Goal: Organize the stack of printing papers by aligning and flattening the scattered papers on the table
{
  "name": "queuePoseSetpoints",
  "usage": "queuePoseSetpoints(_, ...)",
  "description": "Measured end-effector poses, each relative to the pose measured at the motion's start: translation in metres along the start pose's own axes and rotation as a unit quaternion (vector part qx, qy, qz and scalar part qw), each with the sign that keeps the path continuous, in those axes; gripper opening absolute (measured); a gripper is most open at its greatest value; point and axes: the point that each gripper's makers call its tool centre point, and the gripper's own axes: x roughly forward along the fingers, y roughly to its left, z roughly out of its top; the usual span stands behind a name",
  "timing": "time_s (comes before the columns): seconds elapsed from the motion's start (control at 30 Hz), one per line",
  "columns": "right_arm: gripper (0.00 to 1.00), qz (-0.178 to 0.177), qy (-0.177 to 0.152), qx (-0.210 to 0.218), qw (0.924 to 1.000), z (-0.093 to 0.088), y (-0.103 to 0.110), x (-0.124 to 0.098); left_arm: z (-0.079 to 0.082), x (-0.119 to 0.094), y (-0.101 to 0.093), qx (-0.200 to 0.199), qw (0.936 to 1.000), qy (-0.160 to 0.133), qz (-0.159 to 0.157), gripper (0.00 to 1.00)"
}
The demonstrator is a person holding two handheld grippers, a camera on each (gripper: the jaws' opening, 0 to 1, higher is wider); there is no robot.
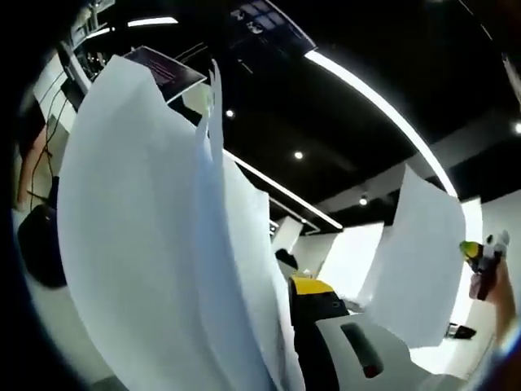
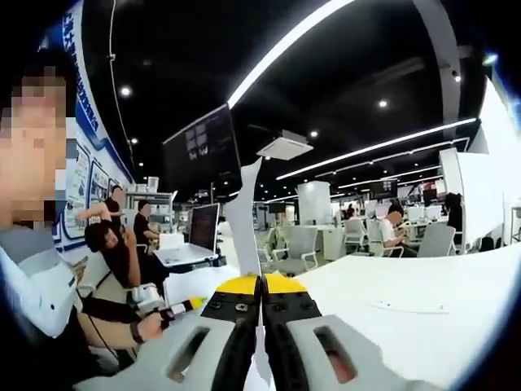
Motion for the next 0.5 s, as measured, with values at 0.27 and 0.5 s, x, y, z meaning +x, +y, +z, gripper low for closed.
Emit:
queuePoseSetpoints(0.27,0.0,0.008,0.002,-0.002,1.0,0.0056,0.0059,0.0007,0.0027,-0.0014,-0.0044,-0.001,1.0,-0.007,0.0,0.12)
queuePoseSetpoints(0.5,0.0,0.014,0.009,0.0,0.9999,0.0036,0.0093,0.0079,0.0045,-0.0017,-0.0062,-0.002,1.0,-0.01,-0.001,0.12)
